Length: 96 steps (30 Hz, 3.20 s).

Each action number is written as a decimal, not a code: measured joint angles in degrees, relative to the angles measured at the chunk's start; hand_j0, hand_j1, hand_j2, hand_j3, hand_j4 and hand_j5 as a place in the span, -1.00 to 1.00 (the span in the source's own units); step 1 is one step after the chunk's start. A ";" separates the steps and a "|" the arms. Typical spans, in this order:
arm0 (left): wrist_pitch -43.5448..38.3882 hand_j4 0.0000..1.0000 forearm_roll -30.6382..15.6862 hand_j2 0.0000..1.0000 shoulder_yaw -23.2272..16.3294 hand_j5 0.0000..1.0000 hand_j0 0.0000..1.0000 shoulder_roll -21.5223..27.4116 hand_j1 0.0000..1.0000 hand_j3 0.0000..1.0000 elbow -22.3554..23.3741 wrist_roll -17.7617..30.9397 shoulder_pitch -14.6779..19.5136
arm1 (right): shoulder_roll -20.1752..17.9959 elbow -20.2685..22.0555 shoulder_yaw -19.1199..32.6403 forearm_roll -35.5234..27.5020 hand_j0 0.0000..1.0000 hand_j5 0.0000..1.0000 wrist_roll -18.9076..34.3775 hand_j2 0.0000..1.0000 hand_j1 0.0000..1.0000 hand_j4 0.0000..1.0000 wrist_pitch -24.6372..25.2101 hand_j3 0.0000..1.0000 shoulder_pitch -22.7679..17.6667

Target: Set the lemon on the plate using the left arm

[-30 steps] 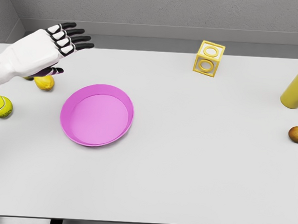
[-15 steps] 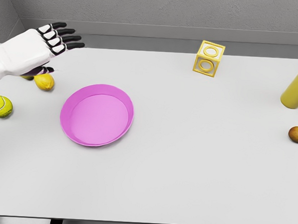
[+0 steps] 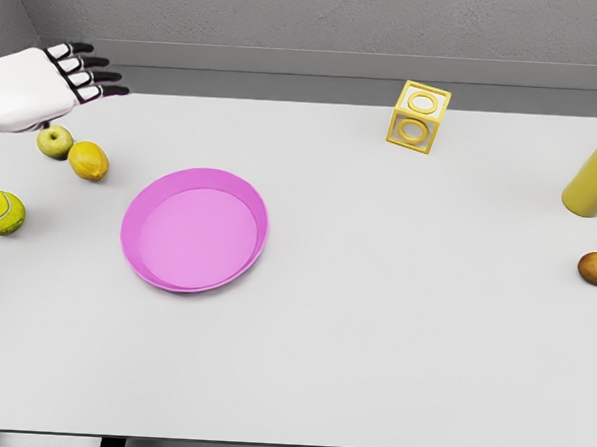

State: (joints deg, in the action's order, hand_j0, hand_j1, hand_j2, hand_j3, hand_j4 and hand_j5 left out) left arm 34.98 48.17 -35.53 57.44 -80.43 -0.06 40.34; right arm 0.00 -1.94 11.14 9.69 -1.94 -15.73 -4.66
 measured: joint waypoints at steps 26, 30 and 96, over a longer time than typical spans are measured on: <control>0.16 1.00 -21.58 1.00 -0.75 1.00 1.00 -9.39 1.00 1.00 3.19 34.77 2.11 | 0.00 0.00 0.00 0.00 1.00 1.00 0.00 1.00 1.00 1.00 0.00 1.00 0.00; 0.16 1.00 -20.87 1.00 -0.80 1.00 1.00 -10.18 1.00 1.00 3.50 34.86 1.76 | 0.00 0.00 0.00 0.00 1.00 1.00 0.00 1.00 1.00 1.00 0.00 1.00 0.00; -7.88 1.00 -5.92 1.00 -0.02 1.00 1.00 -16.49 1.00 1.00 15.44 34.63 4.13 | 0.00 0.00 0.00 0.00 1.00 1.00 -0.01 1.00 1.00 1.00 0.00 1.00 0.00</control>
State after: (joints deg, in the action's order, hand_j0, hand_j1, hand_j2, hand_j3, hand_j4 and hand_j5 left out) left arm 27.10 42.24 -35.54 40.95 -64.99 34.57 44.47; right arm 0.00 -1.94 11.15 9.69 -1.95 -15.73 -4.66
